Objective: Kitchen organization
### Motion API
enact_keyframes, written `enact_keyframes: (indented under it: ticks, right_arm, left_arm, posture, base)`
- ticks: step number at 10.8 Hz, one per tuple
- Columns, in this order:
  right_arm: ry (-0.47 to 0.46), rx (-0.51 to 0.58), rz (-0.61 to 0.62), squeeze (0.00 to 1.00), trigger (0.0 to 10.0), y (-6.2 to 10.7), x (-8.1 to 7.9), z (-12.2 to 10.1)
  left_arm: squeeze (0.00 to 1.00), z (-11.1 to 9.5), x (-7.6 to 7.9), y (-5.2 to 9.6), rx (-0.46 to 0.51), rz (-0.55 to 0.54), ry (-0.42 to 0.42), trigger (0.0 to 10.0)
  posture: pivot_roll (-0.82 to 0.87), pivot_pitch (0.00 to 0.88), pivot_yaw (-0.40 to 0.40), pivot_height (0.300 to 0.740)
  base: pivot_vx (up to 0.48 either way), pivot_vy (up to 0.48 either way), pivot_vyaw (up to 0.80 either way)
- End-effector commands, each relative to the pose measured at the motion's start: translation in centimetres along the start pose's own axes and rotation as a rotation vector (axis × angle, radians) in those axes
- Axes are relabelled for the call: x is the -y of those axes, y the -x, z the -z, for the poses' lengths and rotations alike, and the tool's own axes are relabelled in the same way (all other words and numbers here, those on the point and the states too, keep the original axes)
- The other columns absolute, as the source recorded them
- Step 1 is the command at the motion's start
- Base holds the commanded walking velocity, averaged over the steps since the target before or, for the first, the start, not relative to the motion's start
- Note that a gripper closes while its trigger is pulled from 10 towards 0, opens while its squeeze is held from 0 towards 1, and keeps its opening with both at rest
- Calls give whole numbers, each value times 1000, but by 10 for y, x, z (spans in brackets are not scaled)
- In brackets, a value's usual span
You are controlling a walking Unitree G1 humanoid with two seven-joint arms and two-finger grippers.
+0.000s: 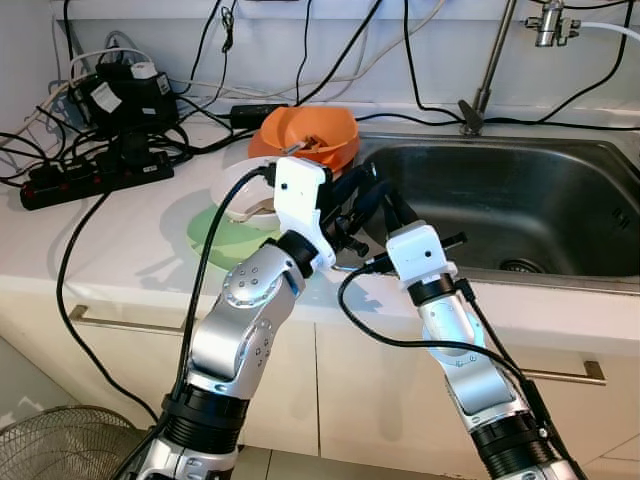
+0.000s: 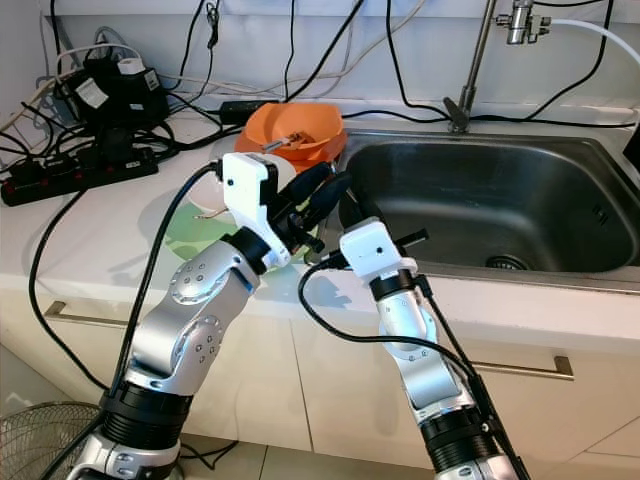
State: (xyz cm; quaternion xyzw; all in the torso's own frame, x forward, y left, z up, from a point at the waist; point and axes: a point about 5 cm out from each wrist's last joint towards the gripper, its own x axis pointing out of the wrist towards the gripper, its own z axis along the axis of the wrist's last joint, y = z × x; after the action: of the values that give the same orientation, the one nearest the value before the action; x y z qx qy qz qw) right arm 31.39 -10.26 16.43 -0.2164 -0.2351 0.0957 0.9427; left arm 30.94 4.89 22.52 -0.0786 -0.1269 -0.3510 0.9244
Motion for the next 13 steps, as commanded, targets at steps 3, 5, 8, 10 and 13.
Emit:
enact_keyframes:
  ticks: [3, 5, 8, 10, 13]
  right_arm:
    - [-3, 14, 75, 0, 0, -3, 14, -1]
    - [19, 5, 90, 0, 0, -7, 19, 2]
    - [60, -48, 159, 0, 0, -17, 38, 13]
    - [55, -59, 207, 0, 10000, -24, 46, 16]
    - [29, -74, 284, 0, 10000, -33, 61, 20]
  left_arm:
    - [0, 0, -11, 6, -5, -58, 2, 10000]
    - [0, -4, -9, 7, 20, -42, 36, 10000]
    - [0, -7, -4, 12, 42, 1, 95, 10000]
    - [0, -5, -3, 16, 24, 13, 98, 10000]
    - [0, 1, -2, 24, -31, 23, 94, 10000]
  posture:
    - [66, 7, 86, 740]
    - [64, 5, 87, 740]
    - [69, 1, 85, 740]
    - [73, 0, 84, 740]
    - [76, 0, 86, 740]
  base:
    - [0, 0, 0]
    - [0, 0, 0]
    - [0, 0, 0]
    - [0, 0, 0]
    - [0, 0, 0]
